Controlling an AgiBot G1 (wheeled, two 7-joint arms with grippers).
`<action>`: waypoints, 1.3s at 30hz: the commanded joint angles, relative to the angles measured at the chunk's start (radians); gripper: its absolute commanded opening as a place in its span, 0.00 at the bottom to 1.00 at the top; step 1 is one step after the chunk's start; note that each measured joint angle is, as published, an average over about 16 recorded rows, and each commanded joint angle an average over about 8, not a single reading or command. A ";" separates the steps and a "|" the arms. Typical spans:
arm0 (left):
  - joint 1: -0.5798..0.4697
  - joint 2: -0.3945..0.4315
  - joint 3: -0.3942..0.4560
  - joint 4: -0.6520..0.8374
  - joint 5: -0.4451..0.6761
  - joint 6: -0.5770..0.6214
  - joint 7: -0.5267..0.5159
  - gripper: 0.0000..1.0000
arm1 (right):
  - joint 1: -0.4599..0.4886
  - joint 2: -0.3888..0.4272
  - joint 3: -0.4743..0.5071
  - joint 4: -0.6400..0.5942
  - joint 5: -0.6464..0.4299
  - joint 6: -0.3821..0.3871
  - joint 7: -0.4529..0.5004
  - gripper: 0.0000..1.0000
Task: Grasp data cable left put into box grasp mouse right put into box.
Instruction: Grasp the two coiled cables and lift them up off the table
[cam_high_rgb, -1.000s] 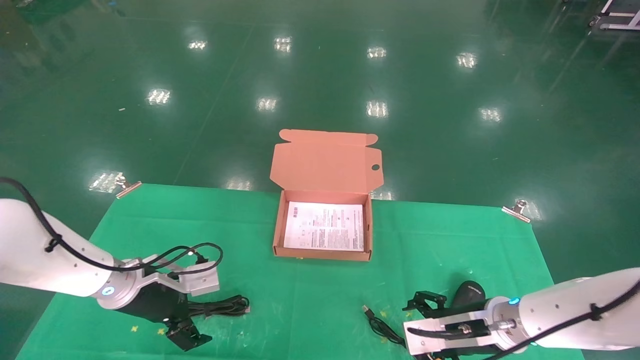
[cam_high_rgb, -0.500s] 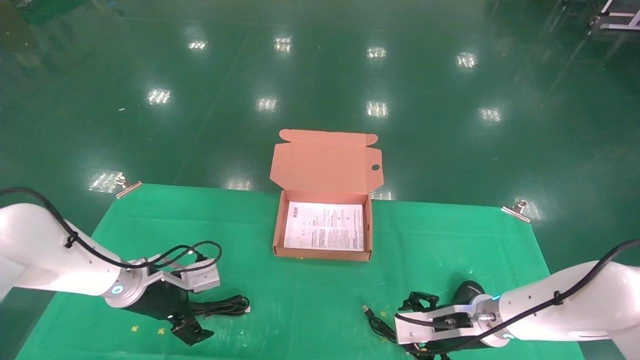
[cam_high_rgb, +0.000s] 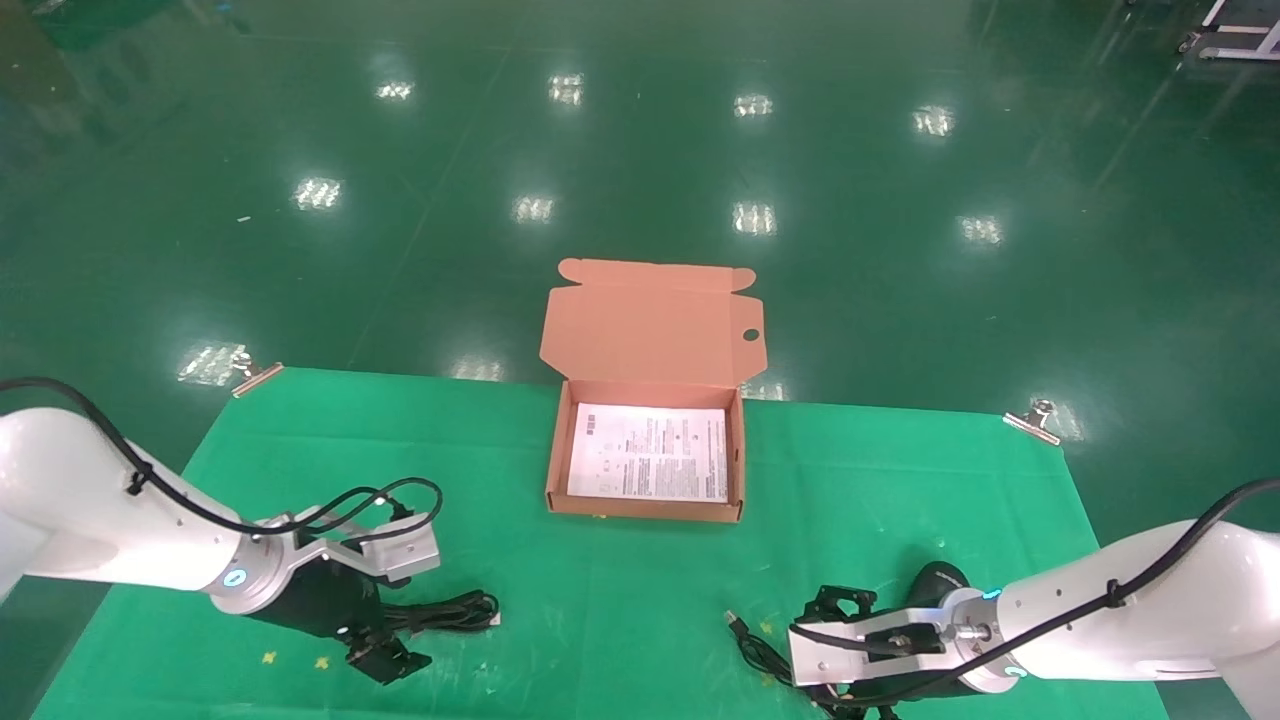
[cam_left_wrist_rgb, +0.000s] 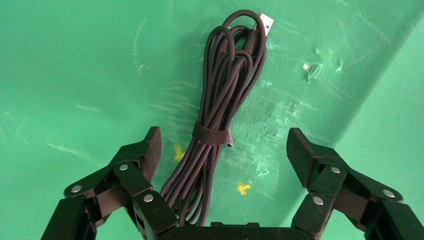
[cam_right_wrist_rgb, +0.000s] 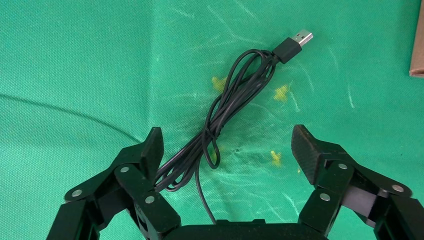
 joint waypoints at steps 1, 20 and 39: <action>0.000 -0.001 0.001 -0.005 0.001 0.002 -0.001 0.00 | 0.000 0.001 0.000 0.003 0.000 -0.001 0.001 0.00; 0.000 -0.004 0.003 -0.020 0.005 0.008 -0.004 0.00 | -0.001 0.006 0.000 0.014 0.000 -0.003 0.003 0.00; 0.000 -0.005 0.004 -0.022 0.006 0.009 -0.005 0.00 | -0.002 0.007 0.001 0.016 -0.001 -0.004 0.004 0.00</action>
